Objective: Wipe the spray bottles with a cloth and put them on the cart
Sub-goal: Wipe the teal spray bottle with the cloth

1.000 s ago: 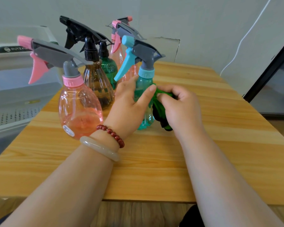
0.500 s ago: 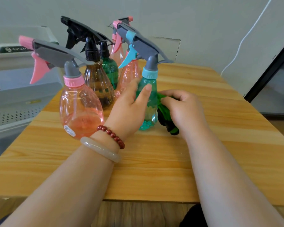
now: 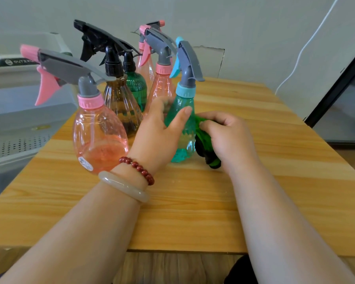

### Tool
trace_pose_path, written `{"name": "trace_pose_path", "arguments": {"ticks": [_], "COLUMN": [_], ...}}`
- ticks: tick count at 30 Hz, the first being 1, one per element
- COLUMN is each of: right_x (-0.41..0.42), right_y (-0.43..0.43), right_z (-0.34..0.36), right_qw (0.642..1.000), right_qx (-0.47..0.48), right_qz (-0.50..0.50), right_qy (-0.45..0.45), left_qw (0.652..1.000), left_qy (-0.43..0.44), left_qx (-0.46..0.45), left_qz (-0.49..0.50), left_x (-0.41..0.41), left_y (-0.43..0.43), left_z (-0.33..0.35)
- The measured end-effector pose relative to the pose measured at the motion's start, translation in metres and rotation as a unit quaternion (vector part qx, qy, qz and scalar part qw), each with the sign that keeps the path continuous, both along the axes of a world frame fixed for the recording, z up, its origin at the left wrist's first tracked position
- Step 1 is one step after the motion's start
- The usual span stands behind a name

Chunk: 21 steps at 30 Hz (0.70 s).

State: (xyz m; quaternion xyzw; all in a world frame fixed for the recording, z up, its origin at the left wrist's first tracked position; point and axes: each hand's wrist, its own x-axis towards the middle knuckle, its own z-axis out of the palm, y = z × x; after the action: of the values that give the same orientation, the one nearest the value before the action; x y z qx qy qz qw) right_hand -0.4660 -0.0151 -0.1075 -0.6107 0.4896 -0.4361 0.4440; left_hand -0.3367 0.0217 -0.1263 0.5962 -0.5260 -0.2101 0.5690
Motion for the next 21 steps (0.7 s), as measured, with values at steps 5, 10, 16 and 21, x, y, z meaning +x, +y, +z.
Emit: {"name": "trace_pose_path", "arguments": {"ticks": [5,10,16,21], "right_x": [0.006,0.006,-0.002,0.004], "right_y": [0.001,0.001,-0.002,-0.002], "right_z": [0.003,0.003,-0.005,0.004], "right_qw": [0.993,0.984,1.0,0.984], "right_qx": [-0.061,-0.078,0.006,-0.039], "right_qz": [0.013,0.039,0.012,0.034], "right_qy": [-0.101,-0.155,0.004,-0.168], "left_qw": [0.999,0.998,0.997,1.0], "left_qy": [0.023,-0.03,-0.065,-0.014], "left_qx": [0.021,0.025,0.031,0.01], "left_qz": [-0.037,-0.047,-0.019,-0.005], "left_x": [-0.004,-0.007,-0.002,-0.005], "left_y": [0.003,0.003,0.001,0.001], "left_z": [0.002,0.001,-0.001,0.0]}}
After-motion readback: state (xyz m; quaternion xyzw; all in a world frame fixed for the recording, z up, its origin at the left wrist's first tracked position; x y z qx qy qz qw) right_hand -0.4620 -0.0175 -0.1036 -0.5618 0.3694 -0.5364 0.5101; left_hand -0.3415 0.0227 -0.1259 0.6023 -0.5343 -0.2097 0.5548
